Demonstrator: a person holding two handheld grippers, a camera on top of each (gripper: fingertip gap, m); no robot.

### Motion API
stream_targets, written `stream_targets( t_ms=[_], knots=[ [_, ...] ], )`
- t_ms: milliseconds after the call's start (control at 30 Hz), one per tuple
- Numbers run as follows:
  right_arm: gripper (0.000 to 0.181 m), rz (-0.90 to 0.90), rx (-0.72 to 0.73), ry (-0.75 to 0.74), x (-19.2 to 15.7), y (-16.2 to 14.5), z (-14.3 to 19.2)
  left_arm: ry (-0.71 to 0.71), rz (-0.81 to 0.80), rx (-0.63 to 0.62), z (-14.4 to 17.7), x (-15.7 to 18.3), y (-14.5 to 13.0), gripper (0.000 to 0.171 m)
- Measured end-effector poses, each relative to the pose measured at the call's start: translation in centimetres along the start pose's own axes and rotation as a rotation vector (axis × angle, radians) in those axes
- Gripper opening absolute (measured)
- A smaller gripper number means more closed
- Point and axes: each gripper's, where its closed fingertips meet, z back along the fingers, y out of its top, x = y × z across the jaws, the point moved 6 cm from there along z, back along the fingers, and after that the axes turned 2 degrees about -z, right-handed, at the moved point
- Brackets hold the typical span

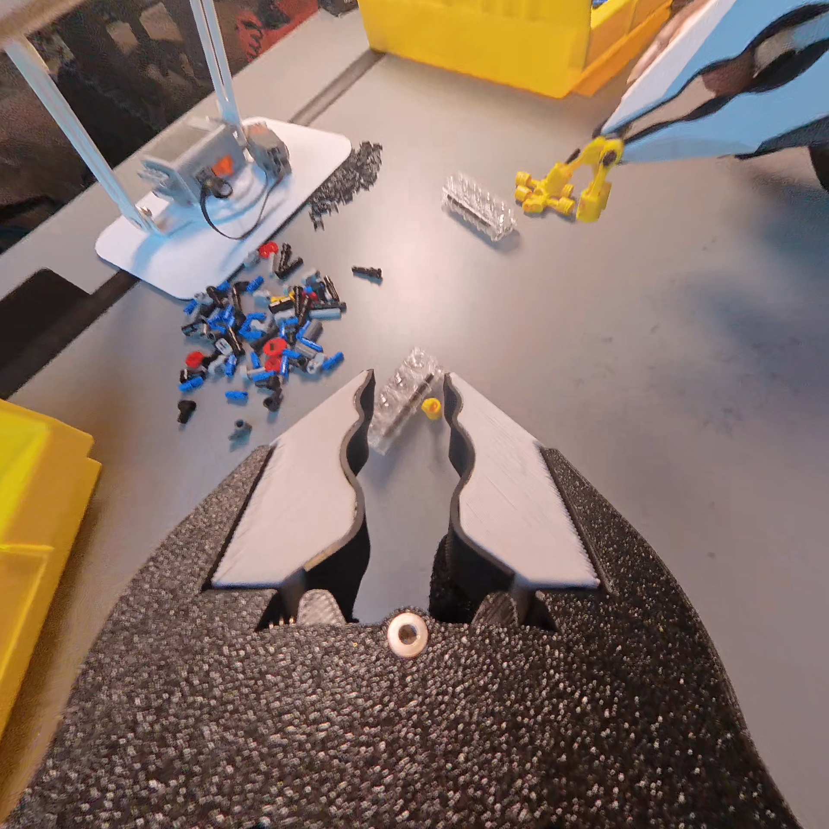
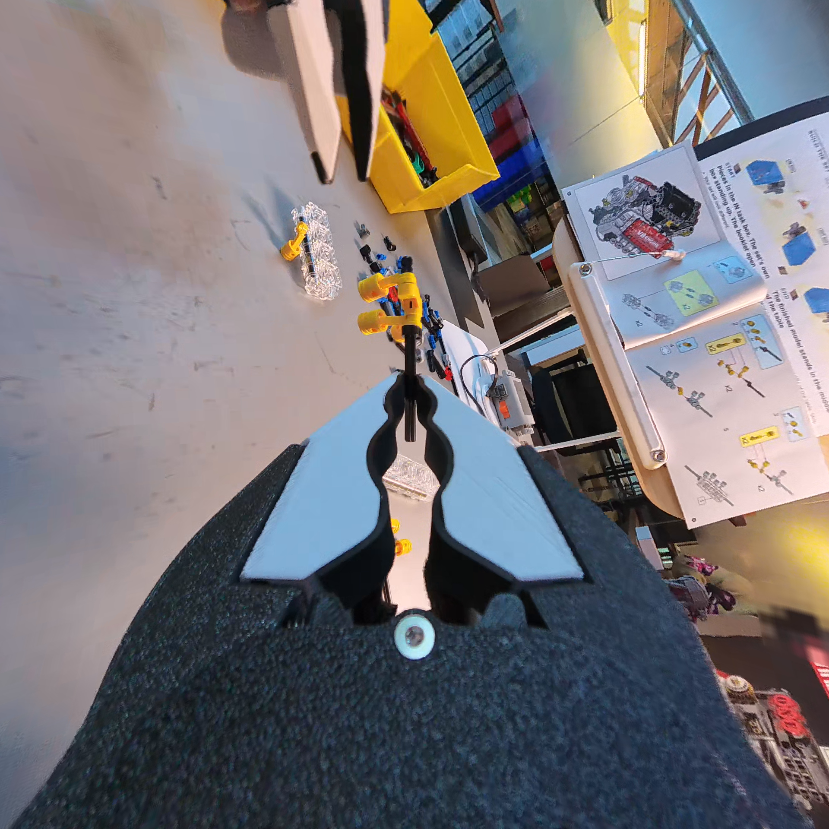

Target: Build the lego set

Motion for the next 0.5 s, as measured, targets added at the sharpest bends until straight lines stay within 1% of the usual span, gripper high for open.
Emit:
stream_targets(
  t_ms=[67,200,333,500],
  knots=[
    [0.003,0.013,0.009,-0.017,0.0,0.0,0.3,-0.018,0.02,-0.027,-0.4,0.2,-1.0,0.029],
    [0.004,0.023,0.03,-0.038,0.0,0.1,0.9,-0.06,0.071,-0.073,-1.2,0.2,-1.9,0.027],
    [0.004,0.015,0.027,-0.031,-0.1,-0.2,1.3,-0.079,0.095,-0.11,-1.8,0.2,-3.1,0.023],
    [0.003,-0.006,0.02,-0.013,-0.3,-0.6,1.5,-0.099,0.078,-0.112,-2.2,0.3,-3.2,0.019]
  ],
)
